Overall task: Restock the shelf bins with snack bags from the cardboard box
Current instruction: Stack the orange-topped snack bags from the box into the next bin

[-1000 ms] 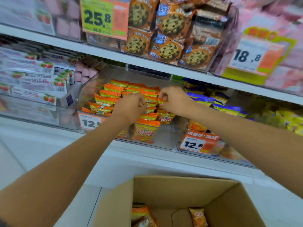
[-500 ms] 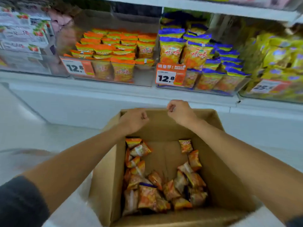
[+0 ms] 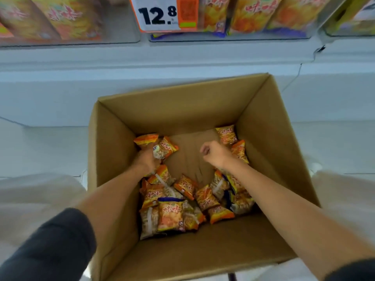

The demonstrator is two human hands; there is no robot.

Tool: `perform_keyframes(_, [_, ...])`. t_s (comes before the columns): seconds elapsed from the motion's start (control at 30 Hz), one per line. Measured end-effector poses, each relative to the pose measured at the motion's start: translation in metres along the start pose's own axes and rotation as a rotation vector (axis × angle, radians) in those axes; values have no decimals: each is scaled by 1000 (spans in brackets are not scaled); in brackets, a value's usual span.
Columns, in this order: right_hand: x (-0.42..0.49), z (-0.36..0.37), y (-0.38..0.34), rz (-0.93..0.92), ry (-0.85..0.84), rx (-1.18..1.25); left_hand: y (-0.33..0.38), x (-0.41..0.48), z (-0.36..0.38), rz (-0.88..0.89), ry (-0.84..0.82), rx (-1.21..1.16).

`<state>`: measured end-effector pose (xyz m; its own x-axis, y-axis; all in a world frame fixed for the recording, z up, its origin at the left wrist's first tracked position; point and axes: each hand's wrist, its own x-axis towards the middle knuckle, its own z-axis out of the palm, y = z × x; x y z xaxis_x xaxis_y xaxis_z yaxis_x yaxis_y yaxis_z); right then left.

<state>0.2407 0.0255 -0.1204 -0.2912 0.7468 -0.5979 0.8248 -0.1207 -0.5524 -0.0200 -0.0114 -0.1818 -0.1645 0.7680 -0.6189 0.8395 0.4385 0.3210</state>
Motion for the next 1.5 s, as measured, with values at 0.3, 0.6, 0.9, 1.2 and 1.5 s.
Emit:
perform_keyframes(0.3, [-13,22,-19,-112,-13,97,57,-38,-26,-47,270,-210])
perform_keyframes(0.6, [-23,15,-36,-354,212,124,79,-82,-62,-408,-340,-1326])
perform_keyframes(0.9, [-34,4,-33,23,-132,783,66,-84,-47,-137,-401,-844])
perform_keyframes(1.2, [-20,4,-31,36,-111,796,64,-77,-40,2,-160,-498])
perform_keyframes(1.5, [-1,20,-3,127,-342,801,62,-80,-21,-234,-82,-995])
